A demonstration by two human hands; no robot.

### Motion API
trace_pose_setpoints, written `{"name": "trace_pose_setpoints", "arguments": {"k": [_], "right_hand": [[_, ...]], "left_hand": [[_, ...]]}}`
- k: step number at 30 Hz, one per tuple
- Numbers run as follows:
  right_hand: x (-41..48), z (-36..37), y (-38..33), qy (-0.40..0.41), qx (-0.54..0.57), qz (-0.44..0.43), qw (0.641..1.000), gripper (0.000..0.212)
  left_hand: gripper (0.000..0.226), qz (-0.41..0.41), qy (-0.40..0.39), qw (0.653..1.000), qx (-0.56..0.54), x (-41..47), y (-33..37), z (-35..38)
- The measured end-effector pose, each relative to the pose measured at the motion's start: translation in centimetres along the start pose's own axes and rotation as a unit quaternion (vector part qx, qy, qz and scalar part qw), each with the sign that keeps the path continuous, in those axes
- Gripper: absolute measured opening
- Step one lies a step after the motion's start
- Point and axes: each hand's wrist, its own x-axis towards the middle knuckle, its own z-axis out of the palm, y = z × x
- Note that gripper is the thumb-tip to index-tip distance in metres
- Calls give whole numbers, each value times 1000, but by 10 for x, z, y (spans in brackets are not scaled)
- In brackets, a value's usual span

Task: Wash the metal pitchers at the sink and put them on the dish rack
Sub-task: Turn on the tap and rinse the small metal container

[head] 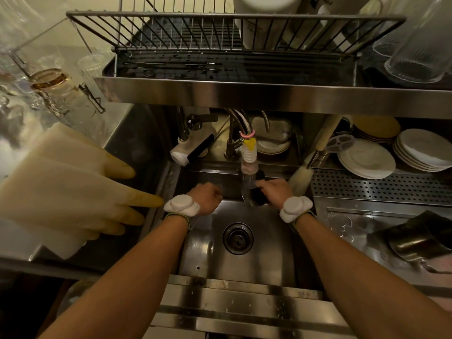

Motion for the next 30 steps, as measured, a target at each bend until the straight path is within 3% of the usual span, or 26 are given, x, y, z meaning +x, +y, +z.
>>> {"name": "trace_pose_setpoints", "arguments": {"k": [5, 7, 10, 16, 18, 22, 26, 30], "right_hand": [[-1, 2, 7, -59, 18, 23, 998, 34], [-1, -7, 12, -47, 3, 38, 998, 28], [2, 0, 10, -14, 10, 11, 1000, 38], [-2, -2, 11, -96, -1, 55, 994, 31], [-2, -15, 14, -80, -24, 68, 994, 26], [4, -9, 7, -33, -55, 7, 998, 36], [3, 8, 4, -91, 2, 25, 996, 31], [2, -12, 12, -108, -56, 69, 990, 31]], "left_hand": [[31, 0, 6, 1000, 2, 1, 4, -5], [31, 0, 5, 1000, -3, 1, 3, -5], [31, -2, 1, 1000, -2, 1, 1, -4], [30, -6, -5, 1000, 5, 2, 3, -7], [30, -7, -6, 1000, 2, 4, 2, -6], [31, -12, -8, 1000, 18, 4, 2, -3], [32, -26, -8, 999, 23, 4, 3, -4], [32, -29, -10, 999, 12, 7, 0, -2]]}}
